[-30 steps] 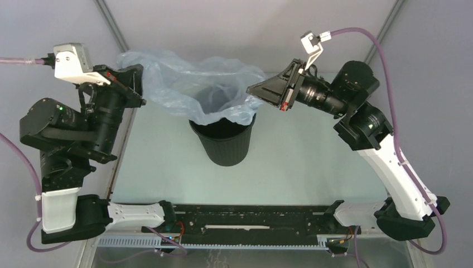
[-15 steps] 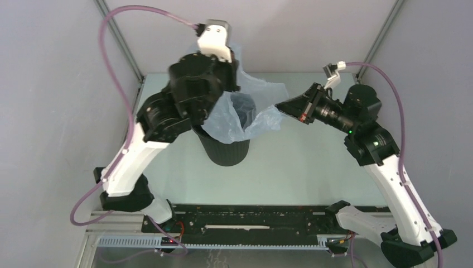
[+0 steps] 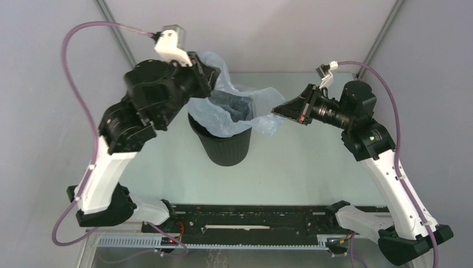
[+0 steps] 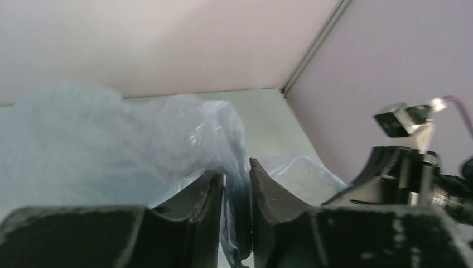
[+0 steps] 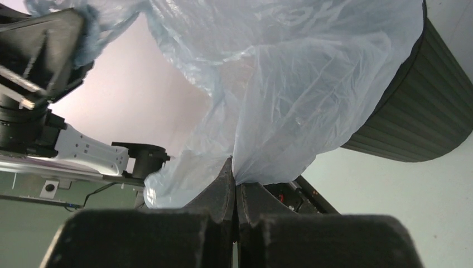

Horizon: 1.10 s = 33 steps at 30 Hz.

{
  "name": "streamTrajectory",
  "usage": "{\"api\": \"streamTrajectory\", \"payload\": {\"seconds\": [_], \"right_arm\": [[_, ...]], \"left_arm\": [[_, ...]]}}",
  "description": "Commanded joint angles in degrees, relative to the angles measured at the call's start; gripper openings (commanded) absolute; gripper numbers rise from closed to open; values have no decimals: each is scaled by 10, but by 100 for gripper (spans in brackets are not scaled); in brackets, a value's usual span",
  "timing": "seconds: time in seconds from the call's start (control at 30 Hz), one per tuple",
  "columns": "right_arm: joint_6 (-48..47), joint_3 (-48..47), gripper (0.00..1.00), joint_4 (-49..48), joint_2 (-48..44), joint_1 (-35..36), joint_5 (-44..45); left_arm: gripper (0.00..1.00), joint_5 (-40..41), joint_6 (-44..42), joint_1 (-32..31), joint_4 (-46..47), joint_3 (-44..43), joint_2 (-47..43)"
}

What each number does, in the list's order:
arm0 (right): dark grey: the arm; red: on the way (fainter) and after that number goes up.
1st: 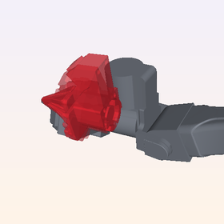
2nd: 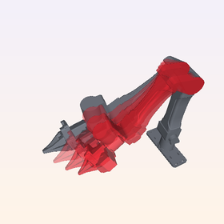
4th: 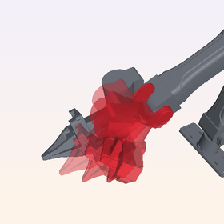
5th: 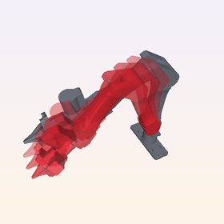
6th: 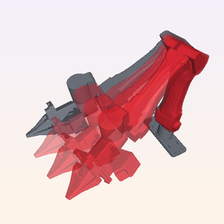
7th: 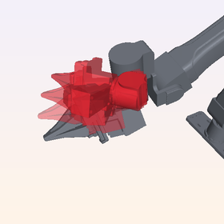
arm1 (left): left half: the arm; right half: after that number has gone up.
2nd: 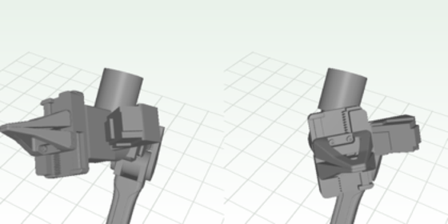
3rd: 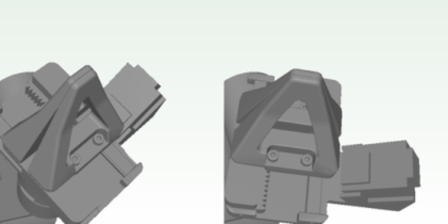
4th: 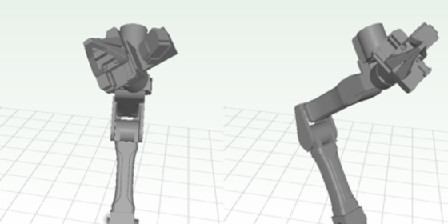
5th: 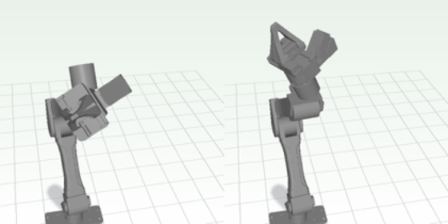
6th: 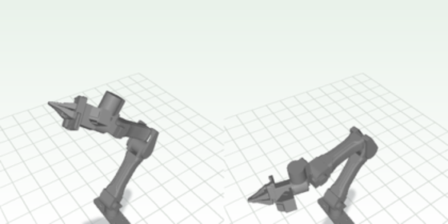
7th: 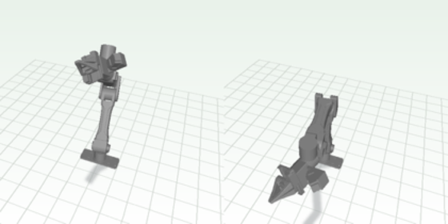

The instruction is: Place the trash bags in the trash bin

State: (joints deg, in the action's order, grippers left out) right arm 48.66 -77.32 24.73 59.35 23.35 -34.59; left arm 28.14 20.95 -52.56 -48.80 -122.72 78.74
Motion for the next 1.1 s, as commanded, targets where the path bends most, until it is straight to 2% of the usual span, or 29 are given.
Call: {"api": "streamTrajectory", "payload": {"seconds": [0.0,0.07,0.13,0.17,0.27,0.4,0.53,0.6,0.63,0.7,0.77,0.83,0.87,0.93,1.07], "right_arm": [[-15,-10,0,-7,0,-6,-53],[-9,-11,0,-7,2,-11,-61],[1,-11,0,-15,0,-16,-59],[7,-11,0,-19,-2,-20,-56],[24,-11,0,-23,-3,-34,-48],[27,-10,0,-28,0,-52,-57],[27,-10,0,-29,6,-60,-69],[27,-11,0,-29,8,-60,-73],[28,-11,0,-30,9,-60,-77],[30,-11,0,-31,10,-60,-83],[27,-11,0,-27,7,-60,-83],[23,-11,0,-20,1,-60,-81],[21,-11,0,-17,-1,-60,-80],[17,-10,0,-12,-4,-60,-77],[24,-11,0,-20,-6,-60,-83]], "left_arm": [[33,-37,26,4,-6,-13,-35],[47,-44,20,5,-18,-26,-34],[70,-51,10,10,-34,-53,-27],[76,-50,7,13,-47,-72,-23],[85,-28,1,21,-66,-120,-29],[99,3,-2,32,-48,-128,-69],[99,48,11,60,-50,-145,-97],[99,62,23,88,-65,-146,-100],[100,60,40,123,-81,-147,-98],[100,-6,93,208,-115,-142,-91],[100,-135,160,308,-126,-105,-86],[97,-248,213,375,-111,-45,-81],[96,-317,230,396,-93,-12,-77],[91,-381,268,416,-58,60,-71],[81,-435,322,417,34,206,-95]]}}
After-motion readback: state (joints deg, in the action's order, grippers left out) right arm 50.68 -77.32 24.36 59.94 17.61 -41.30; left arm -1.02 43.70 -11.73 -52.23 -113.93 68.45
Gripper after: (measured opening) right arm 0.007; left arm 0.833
